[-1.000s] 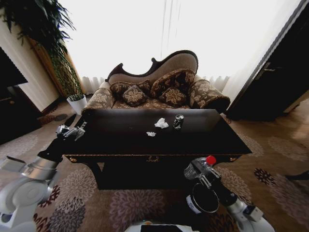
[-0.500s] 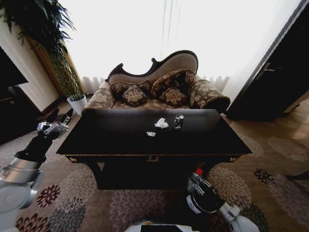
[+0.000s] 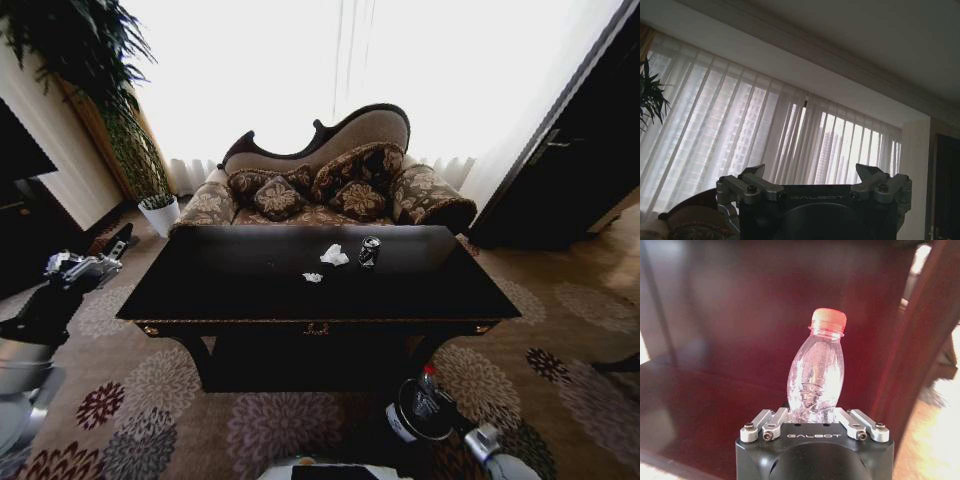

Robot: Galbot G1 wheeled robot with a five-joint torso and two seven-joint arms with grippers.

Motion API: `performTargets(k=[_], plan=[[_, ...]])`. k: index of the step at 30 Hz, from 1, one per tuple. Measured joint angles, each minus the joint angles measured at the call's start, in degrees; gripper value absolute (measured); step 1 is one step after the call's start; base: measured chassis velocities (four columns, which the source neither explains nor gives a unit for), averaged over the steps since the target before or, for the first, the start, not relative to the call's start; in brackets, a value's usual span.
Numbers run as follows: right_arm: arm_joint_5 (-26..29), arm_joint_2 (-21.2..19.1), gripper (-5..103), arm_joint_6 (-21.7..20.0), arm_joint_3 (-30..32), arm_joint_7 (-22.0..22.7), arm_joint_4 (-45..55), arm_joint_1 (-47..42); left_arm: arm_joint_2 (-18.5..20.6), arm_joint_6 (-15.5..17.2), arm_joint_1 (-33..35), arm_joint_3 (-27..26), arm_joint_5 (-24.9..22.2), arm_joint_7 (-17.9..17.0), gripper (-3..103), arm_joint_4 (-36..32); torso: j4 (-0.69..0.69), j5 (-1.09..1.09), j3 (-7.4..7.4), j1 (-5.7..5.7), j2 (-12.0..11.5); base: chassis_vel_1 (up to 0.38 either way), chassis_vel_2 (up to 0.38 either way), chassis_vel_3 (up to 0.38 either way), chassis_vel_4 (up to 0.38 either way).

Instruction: Move to the front of the table and place the trash on the table into the trash bin.

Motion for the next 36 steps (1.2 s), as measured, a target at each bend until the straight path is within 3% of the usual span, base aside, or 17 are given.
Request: performTargets(k=[5, 12, 23, 26, 28, 31, 33, 36], plan=[[2.93, 0.3, 25, -2.79, -1.59, 2.84, -4.6, 5.04, 0.02, 0.0, 1.85, -1.82, -0.6, -0.1, 100, -1.0, 0.01, 0.01, 0.0, 0.0, 0.0, 0.0, 0.0, 0.0, 0.0], [2.52, 0.25, 25, -5.22, -1.44, 4.1, -9.82, 8.76, 0.03, -0.01, 4.21, -4.15, -1.03, 0.01, 100, -1.5, 0.0, -0.01, 0.0, 0.0, 0.0, 0.0, 0.0, 0.0, 0.0], [1.94, 1.49, 25, -5.57, -0.86, 3.6, -10.23, 8.94, 0.24, -0.04, 3.89, -3.47, -1.02, 0.21, 100, -1.42, 0.0, 0.0, 0.0, 0.0, 0.0, 0.0, 0.0, 0.0, 0.0], [0.83, 1.5, 40, -5.47, -0.48, 3.6, -10.34, 8.67, 0.25, -0.07, 3.53, -3.01, -0.92, 0.3, 100, -1.24, 0.0, 0.0, 0.0, 0.0, 0.0, 0.0, 0.0, 0.0, 0.0], [0.77, 1.46, 40, -5.46, -0.41, 3.64, -10.41, 8.67, 0.25, -0.07, 3.42, -2.86, -0.91, 0.32, 100, -1.19, -0.01, 0.0, 0.0, 0.0, 0.0, 0.0, 0.0, 0.0, 0.0], [0.8, 1.34, 57, -5.43, -0.28, 3.72, -10.39, 8.56, 0.17, -0.08, 3.3, -2.4, -0.77, 0.35, 100, -1.16, 0.0, -0.01, 0.0, 0.0, 0.0, 0.0, 0.0, 0.0, 0.0], [0.9, 1.35, 57, -5.41, -0.28, 3.72, -10.28, 8.5, 0.14, -0.08, 3.28, -2.31, -0.72, 0.37, 100, -1.16, 0.0, 0.0, 0.0, 0.0, 0.0, 0.0, 0.0, 0.0, 0.0], [1.43, 1.49, 73, -5.39, -0.31, 3.72, -9.76, 8.37, 0.11, -0.09, 3.24, -2.22, -0.68, 0.43, 100, -1.16, 0.0, 0.0, 0.0, 0.0, 0.0, 0.0, 0.0, 0.0, 0.0]])
